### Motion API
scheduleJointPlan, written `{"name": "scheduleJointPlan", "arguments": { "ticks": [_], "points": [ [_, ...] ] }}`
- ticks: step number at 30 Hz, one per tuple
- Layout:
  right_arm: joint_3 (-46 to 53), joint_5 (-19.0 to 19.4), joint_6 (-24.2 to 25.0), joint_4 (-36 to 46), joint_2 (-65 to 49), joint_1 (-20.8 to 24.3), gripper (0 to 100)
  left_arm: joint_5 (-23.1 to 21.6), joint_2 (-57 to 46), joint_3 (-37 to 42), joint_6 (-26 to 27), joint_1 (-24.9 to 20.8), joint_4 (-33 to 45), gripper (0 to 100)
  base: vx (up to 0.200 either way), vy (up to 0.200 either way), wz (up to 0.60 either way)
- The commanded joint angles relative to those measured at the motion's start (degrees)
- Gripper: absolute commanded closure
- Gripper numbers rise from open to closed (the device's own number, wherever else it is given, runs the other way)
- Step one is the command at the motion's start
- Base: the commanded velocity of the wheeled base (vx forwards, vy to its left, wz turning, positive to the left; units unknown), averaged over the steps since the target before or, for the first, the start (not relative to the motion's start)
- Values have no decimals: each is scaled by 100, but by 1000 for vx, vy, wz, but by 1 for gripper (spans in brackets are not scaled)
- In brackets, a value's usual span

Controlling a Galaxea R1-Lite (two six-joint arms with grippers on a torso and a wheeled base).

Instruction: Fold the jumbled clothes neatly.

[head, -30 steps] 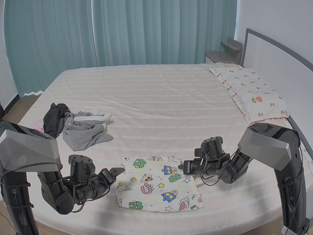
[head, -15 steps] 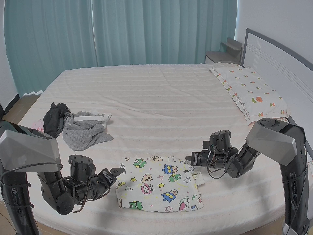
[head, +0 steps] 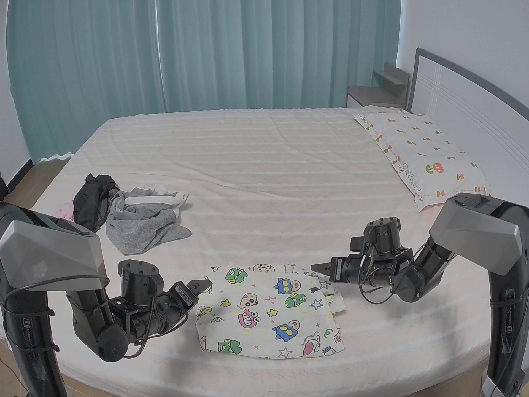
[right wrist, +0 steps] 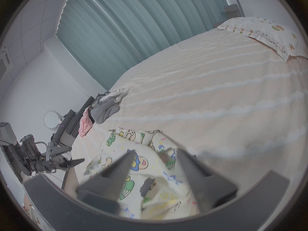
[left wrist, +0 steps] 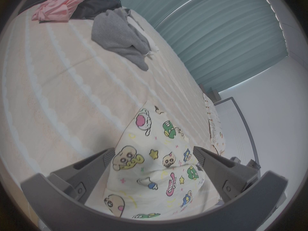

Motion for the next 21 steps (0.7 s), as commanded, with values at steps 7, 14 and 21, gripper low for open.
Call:
{"name": "scheduleJointPlan", "arguments": {
  "ticks": [7,14,21],
  "points": [
    [1522,-34,-39,-321,-384,-182,0,824,933,-654,1079,-247,54,0,0,0,0],
    [1522,28,-30,-620,29,-164,0,807,1187,-795,1404,-335,124,0,0,0,0],
    [1223,283,40,-664,240,-94,0,772,1390,-1217,1413,-572,142,0,0,0,0]
  ]
}}
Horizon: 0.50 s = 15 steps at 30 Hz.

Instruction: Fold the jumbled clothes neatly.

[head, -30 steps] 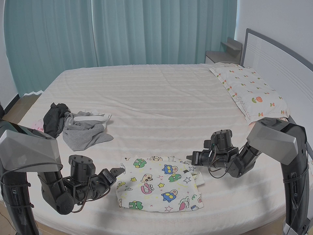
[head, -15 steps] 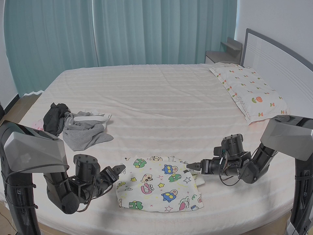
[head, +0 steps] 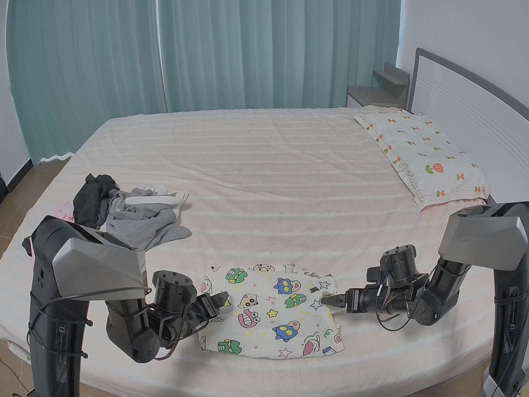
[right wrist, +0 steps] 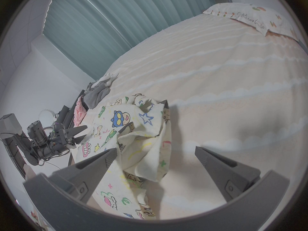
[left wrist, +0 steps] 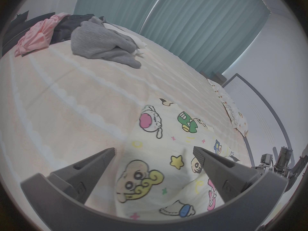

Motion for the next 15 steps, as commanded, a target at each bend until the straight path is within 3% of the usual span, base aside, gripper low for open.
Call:
{"name": "scheduleJointPlan", "arguments": {
  "ticks": [1,10,15],
  "points": [
    [-184,25,12,26,204,35,0,-5,227,-284,0,-126,27,0,0,0,0],
    [-509,25,12,35,283,219,0,-5,280,-407,255,-143,186,0,0,0,0],
    [-483,-151,276,26,186,298,0,-5,280,-389,246,-170,168,0,0,0,0]
  ]
}}
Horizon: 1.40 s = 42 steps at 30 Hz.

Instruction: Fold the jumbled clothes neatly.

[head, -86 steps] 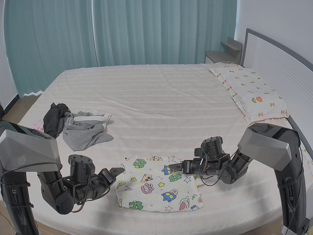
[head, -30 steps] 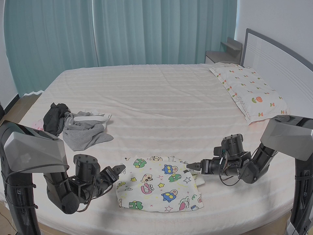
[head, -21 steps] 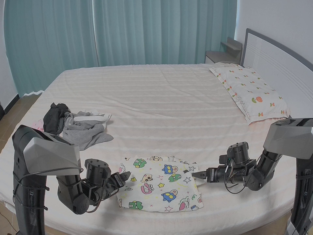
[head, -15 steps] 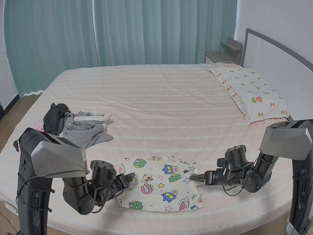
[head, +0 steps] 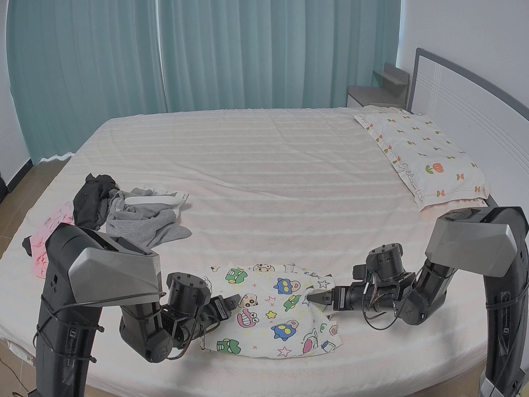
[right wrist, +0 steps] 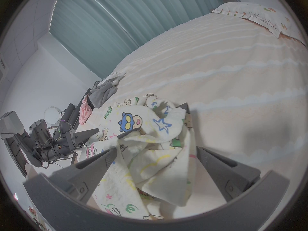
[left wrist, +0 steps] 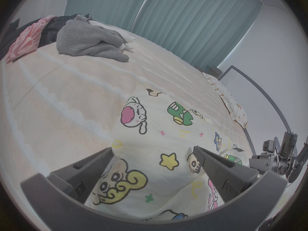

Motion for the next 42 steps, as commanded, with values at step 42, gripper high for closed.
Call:
{"name": "scheduleJointPlan", "arguments": {
  "ticks": [42],
  "points": [
    [-1003,-1118,-87,1622,242,973,0,36,44,66,-157,-43,-199,0,0,0,0]
  ]
}}
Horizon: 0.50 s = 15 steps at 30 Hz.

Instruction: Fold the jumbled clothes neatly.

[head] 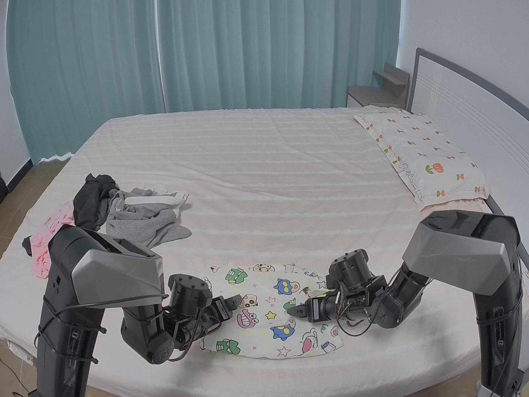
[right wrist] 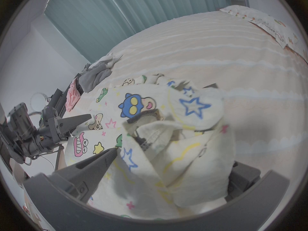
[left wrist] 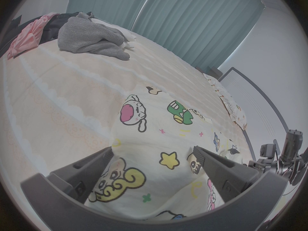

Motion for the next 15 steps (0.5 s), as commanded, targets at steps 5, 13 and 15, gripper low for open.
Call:
{"name": "scheduleJointPlan", "arguments": {
  "ticks": [5,13,15],
  "points": [
    [-65,-35,135,4,106,95,0,4,-10,62,-3,-6,-162,0,0,0,0],
    [-56,-35,328,-76,115,95,100,-14,-19,106,6,-76,-153,100,0,0,0],
    [-30,-35,364,-111,80,95,100,-14,-27,114,6,-94,-153,100,0,0,0]
  ]
}}
